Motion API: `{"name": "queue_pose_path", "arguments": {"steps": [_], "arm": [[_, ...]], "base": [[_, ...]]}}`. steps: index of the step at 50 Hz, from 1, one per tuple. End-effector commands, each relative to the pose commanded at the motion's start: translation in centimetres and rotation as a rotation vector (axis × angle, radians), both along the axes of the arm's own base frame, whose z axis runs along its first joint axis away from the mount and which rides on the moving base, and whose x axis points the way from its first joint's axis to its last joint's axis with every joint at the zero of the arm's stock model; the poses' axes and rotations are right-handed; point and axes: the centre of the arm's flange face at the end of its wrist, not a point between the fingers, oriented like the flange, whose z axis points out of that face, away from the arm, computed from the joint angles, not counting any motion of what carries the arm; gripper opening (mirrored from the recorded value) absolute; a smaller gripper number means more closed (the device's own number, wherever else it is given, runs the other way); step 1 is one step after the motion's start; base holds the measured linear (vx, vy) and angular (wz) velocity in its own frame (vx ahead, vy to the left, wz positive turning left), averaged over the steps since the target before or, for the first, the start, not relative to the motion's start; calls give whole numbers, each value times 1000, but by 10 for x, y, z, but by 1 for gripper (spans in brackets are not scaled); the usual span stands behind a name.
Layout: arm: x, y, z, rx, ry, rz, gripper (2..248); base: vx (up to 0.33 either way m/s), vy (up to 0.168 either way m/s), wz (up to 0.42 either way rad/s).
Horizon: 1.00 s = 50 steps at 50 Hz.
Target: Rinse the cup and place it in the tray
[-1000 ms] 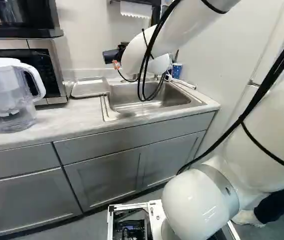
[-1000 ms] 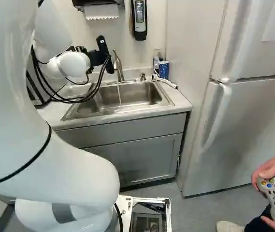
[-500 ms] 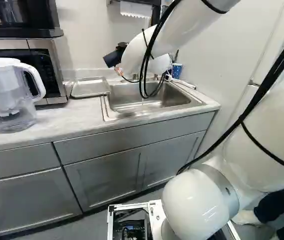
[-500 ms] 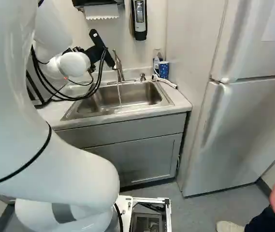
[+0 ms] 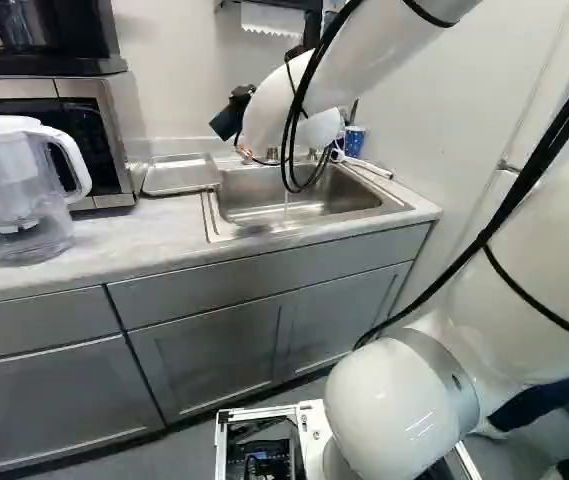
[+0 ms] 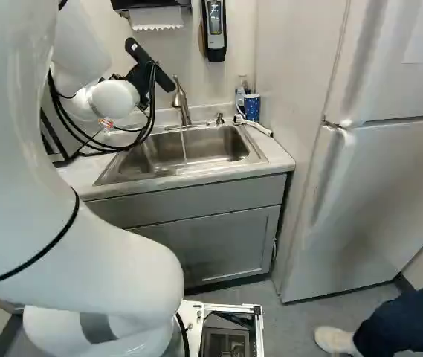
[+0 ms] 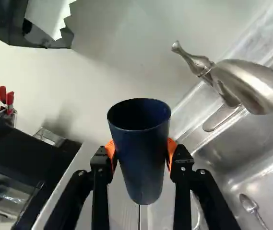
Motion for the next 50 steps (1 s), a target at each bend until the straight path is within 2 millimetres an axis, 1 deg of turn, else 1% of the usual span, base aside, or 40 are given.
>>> {"name": "queue_pose_path", "arguments": {"steps": [50], "arm": [[0,0,0,-488,-192,43,121]], "base": [[0,0,0]]}}
